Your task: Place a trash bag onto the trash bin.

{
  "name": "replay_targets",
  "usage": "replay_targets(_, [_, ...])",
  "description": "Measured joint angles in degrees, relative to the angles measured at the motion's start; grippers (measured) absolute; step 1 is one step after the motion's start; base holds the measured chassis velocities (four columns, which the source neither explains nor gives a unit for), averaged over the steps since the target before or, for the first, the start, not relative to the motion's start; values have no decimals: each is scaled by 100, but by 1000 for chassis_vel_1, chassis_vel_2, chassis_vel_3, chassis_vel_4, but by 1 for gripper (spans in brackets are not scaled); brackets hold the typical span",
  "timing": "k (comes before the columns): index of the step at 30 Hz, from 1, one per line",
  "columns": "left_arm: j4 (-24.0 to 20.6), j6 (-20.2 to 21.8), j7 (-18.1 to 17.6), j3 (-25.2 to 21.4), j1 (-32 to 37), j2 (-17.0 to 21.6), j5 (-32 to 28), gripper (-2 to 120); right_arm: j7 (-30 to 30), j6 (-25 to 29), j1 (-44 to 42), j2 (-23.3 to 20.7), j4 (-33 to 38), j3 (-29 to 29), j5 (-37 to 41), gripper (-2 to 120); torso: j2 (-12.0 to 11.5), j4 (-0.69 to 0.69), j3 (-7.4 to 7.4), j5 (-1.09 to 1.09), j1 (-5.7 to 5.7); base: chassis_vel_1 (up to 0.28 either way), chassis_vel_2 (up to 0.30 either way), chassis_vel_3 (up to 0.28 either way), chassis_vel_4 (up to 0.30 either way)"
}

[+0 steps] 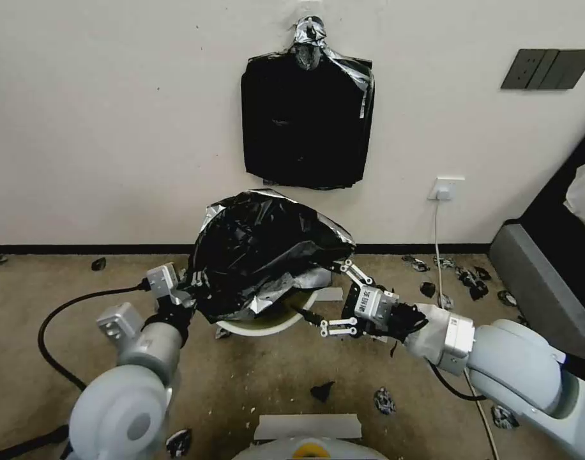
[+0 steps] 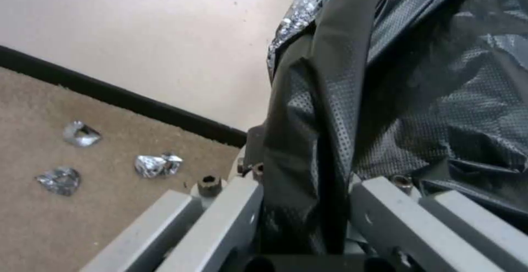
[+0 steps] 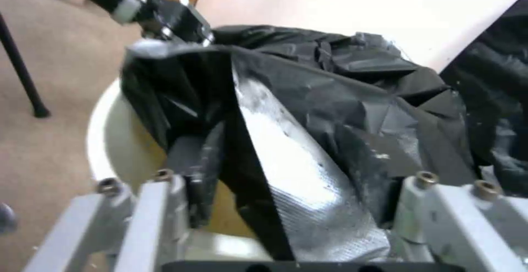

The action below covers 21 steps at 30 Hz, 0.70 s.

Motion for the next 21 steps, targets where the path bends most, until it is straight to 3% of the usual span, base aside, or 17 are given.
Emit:
replay_targets(14, [-54, 60, -46, 70, 5, 0, -100, 3, -85, 456, 24, -30, -143, -197, -33, 4, 0, 0, 0, 0, 0, 0, 0, 0, 0])
replay_targets(19, [-94, 73, -41, 72, 16, 4, -152, 3, -129, 467, 52, -60, -168, -230, 317, 0, 0, 0, 0, 0, 0, 0, 0, 0, 0])
replay_targets(21, [-99, 80, -104, 49, -40, 3, -306, 3, -522, 602, 21, -183, -125, -228, 714, 0, 0, 0, 0, 0, 0, 0, 0, 0, 0])
